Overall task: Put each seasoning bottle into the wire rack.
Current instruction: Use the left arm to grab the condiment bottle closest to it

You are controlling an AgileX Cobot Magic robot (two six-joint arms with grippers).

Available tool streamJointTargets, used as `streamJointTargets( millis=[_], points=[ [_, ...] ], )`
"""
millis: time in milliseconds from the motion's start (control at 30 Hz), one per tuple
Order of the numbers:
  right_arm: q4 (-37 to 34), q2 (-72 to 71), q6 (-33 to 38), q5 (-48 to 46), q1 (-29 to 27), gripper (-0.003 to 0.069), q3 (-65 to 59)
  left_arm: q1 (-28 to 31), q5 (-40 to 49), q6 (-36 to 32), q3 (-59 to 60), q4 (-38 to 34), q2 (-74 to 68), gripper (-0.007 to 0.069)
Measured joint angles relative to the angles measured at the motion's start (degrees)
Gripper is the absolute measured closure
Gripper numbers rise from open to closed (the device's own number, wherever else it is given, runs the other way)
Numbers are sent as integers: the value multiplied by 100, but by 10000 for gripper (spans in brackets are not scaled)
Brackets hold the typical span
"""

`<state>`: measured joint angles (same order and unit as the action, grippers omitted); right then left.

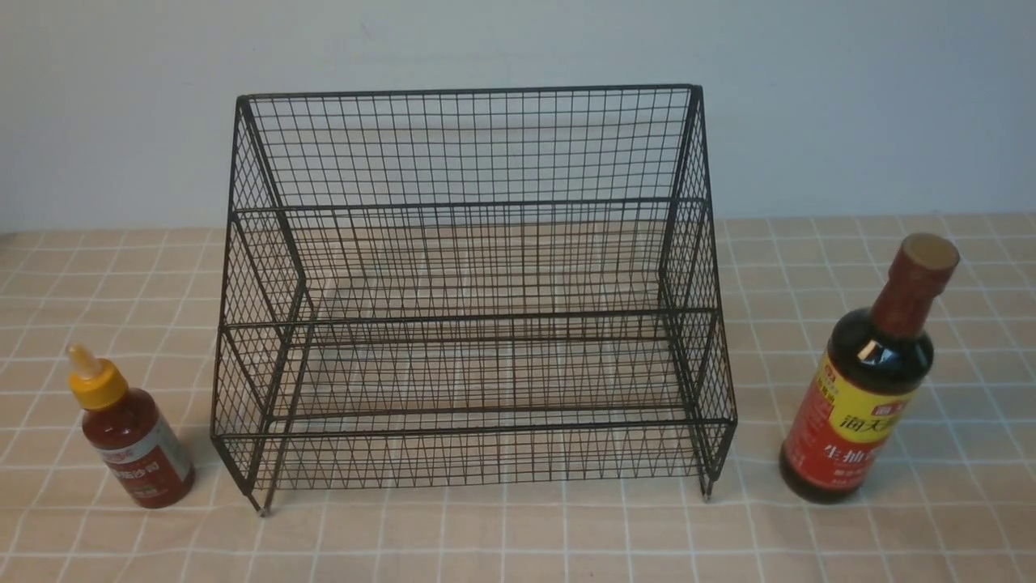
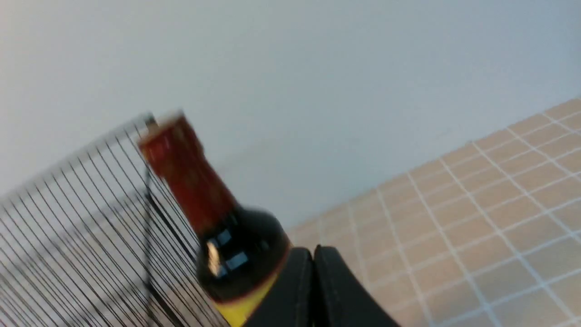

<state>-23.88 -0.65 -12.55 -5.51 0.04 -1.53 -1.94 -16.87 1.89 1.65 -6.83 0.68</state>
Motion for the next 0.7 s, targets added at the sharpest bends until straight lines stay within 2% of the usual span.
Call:
streamJointTargets(
  millis=[33,67,133,233,267,333,400,433,500,567,667,700],
  points=[
    [-72,0,0,34,0,671,0,0,-108,8,0,-6,0,631],
    [-568,0,-153,265,0,671,0,0,-428,30,0,-7,0,631],
    [-921,0,-181,418,0,671,0,0,-730,98,-37,-12,0,631],
    [-1105,0,-176,551,0,671,0,0,-476,123,-329,-12,0,631],
    [-1144,0,-165,634,0,671,0,0,397,123,-864,-12,-25,631],
    [-1169,0,-165,686,0,671,0,0,1520,123,-1553,-7,-223,631],
    [-1189,0,-165,699,0,671,0,0,3179,141,-2441,0,-753,631],
    [-1196,0,-165,711,0,671,0,0,3343,142,-2519,0,-815,631],
    [-1212,0,-177,805,0,671,0,0,5301,163,-3409,4,-1718,631],
    [-1224,0,-204,846,7,671,0,0,6546,163,-3941,-29,-2419,631],
    [-1225,0,-300,178,72,671,311,0,8367,163,-4788,-75,-3852,631],
    [-1202,0,-275,-185,121,671,499,0,8540,163,-4869,-75,-4149,631]
  ],
)
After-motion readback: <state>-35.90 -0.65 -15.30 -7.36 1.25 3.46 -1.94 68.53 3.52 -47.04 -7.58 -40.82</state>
